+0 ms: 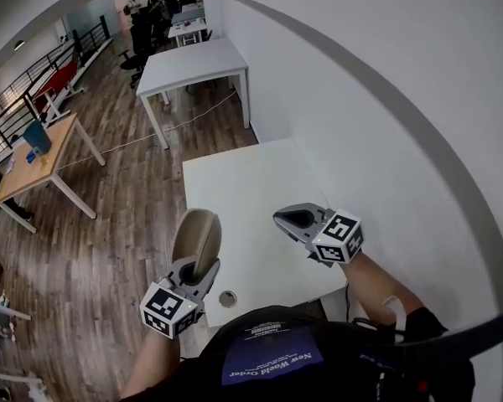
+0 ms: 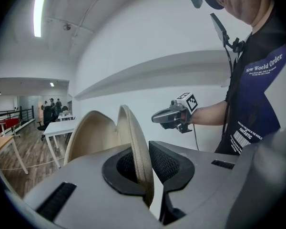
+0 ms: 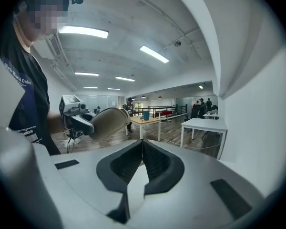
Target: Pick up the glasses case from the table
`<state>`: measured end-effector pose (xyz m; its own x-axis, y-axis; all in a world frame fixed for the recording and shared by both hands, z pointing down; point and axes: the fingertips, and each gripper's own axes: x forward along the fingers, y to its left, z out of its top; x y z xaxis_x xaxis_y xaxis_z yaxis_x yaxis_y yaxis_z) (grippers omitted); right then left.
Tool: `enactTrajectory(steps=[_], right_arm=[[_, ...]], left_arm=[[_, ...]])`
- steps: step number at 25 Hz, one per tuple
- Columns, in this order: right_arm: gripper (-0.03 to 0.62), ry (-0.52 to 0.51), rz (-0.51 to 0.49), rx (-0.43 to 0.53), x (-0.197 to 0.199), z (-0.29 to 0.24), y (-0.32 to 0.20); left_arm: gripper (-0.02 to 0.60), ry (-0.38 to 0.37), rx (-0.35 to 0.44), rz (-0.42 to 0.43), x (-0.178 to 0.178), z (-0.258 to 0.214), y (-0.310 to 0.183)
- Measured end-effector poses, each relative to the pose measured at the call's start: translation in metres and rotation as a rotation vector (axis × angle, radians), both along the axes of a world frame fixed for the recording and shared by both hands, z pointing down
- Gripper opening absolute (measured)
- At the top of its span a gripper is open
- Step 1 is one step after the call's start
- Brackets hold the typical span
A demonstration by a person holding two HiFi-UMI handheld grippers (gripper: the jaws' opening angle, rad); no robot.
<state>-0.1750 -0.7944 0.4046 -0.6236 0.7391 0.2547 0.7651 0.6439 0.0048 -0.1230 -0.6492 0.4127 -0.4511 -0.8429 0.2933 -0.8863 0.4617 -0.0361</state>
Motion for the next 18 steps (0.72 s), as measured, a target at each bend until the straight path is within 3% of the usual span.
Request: enactTrajectory(steps=[7, 18], right_arm=[[0.002, 0.000, -0.064, -0.023, 0.017, 0.003, -0.002], [0.002, -0.029, -0.006, -0.082, 0.024, -0.019, 0.036]], left_arm=[[0.037, -0.007, -0.007, -0.009, 0.036, -0.001, -0.023], [0.037, -0.033, -0.023, 0.058, 0.039, -0.020, 0.043]])
